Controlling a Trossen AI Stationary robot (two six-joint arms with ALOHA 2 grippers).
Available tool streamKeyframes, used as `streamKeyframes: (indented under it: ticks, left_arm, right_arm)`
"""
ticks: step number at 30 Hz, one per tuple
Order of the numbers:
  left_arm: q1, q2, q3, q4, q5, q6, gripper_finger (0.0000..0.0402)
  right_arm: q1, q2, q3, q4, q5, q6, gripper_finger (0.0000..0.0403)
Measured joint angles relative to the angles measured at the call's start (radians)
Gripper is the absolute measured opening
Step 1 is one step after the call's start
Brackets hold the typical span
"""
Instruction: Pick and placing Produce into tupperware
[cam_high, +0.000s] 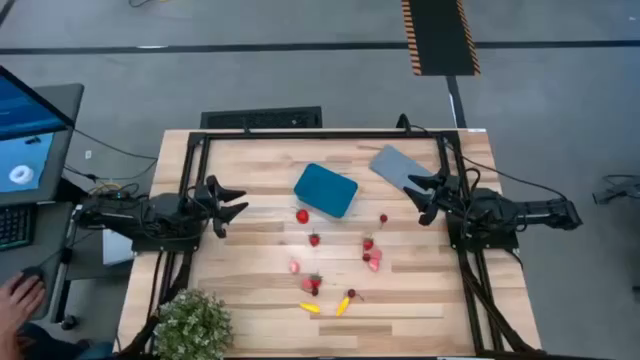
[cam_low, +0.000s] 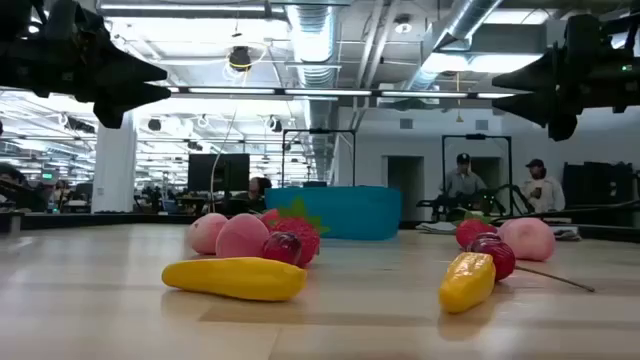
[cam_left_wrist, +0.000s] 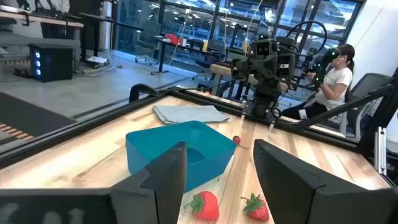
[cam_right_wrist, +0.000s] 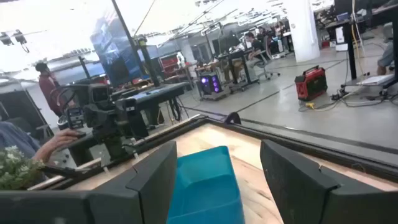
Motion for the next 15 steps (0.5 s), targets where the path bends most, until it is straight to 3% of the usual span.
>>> streamKeyframes:
  ticks: [15]
  left_arm:
    - [0.000, 0.000, 0.000, -0.011, 0.001, -0.002, 0.0178]
  right_arm:
    - [0.000, 0.000, 0.000, 0.000, 0.001, -0.001, 0.0256]
